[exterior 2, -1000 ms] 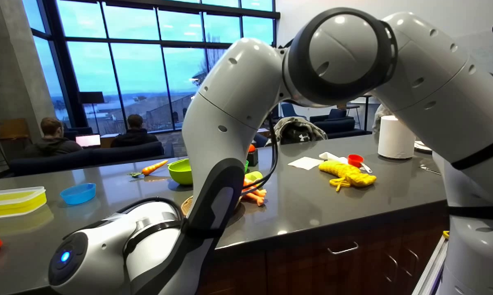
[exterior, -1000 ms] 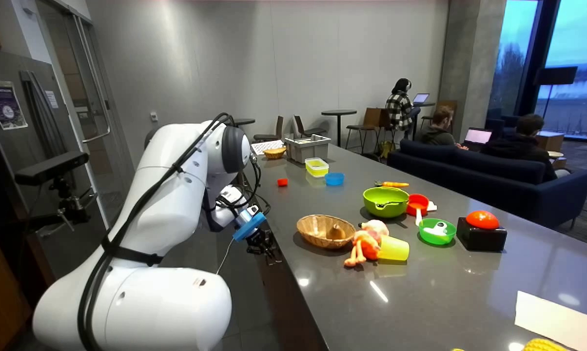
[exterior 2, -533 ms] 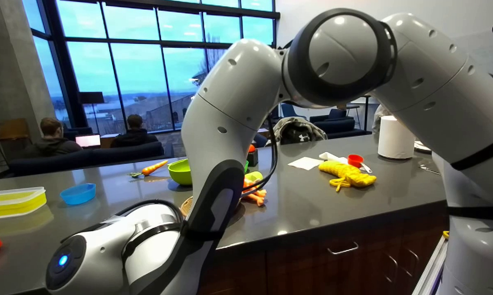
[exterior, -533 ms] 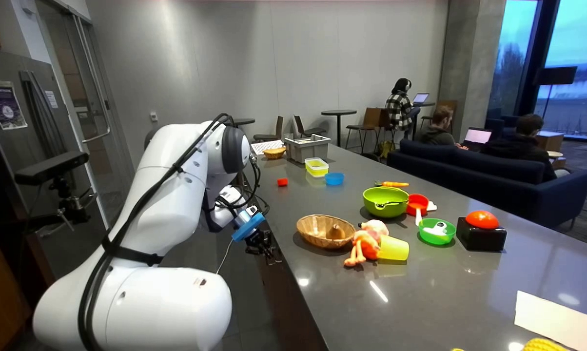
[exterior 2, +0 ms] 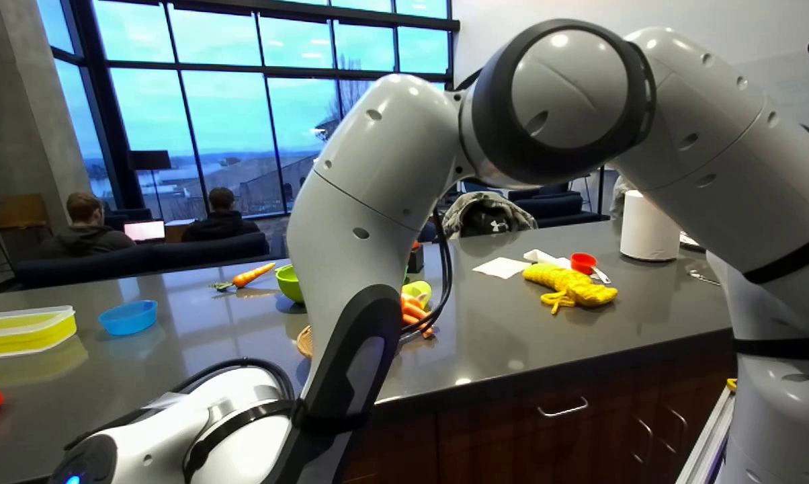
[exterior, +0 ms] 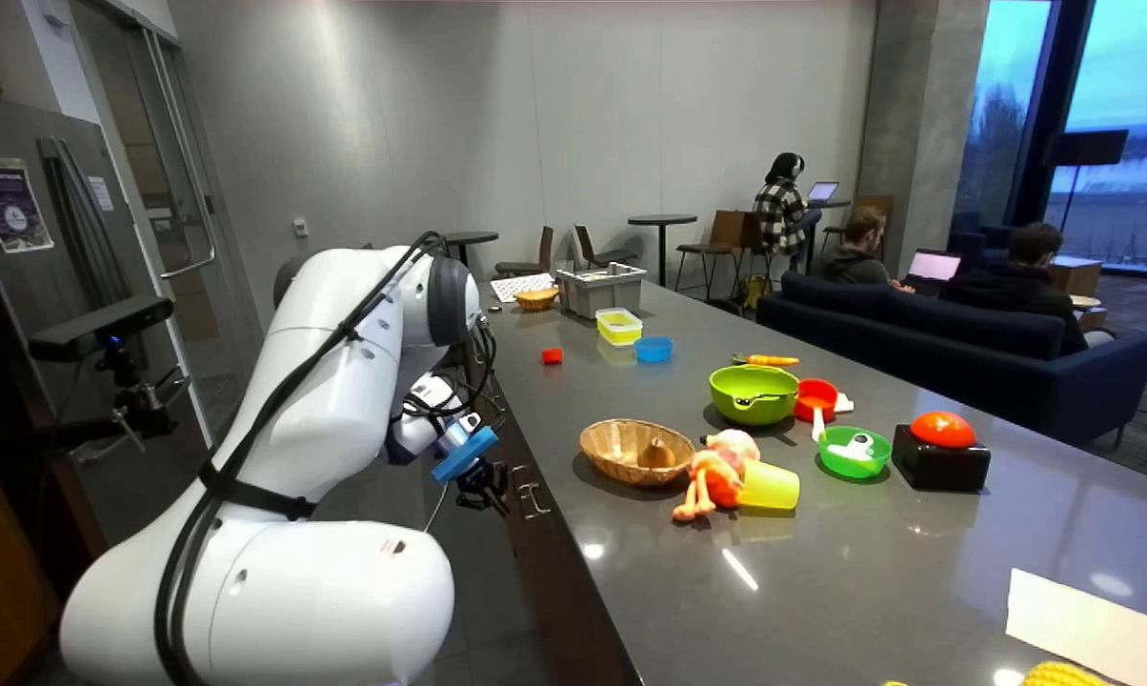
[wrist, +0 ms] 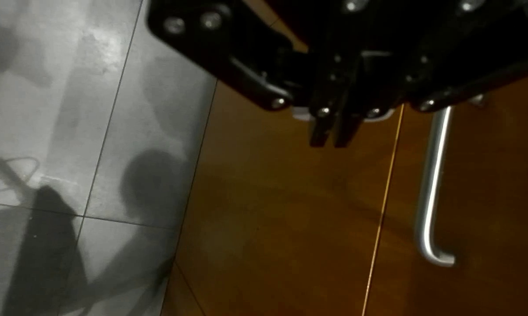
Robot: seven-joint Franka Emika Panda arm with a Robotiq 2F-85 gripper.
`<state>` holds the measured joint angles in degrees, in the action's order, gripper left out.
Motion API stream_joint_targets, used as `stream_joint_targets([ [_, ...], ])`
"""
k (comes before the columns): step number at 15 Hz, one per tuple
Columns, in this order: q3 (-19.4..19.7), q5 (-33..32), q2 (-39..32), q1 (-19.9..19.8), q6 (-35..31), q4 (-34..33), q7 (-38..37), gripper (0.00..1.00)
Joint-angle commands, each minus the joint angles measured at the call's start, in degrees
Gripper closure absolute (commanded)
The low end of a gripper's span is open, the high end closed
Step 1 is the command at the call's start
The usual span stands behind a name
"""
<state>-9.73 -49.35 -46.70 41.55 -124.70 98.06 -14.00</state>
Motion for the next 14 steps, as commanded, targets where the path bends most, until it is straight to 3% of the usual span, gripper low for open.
stream_joint_targets([
  [1, -0.3, -0.1, -0.1, 0.7, 0.0, -0.5, 0.6, 0.68],
  [10, -1.0, 1.3, -2.2, 3.5, 13.0, -8.7, 7.0, 0.01],
  [14, -0.5, 1.2, -1.9, 2.7, 14.9, -8.5, 6.5, 0.0],
])
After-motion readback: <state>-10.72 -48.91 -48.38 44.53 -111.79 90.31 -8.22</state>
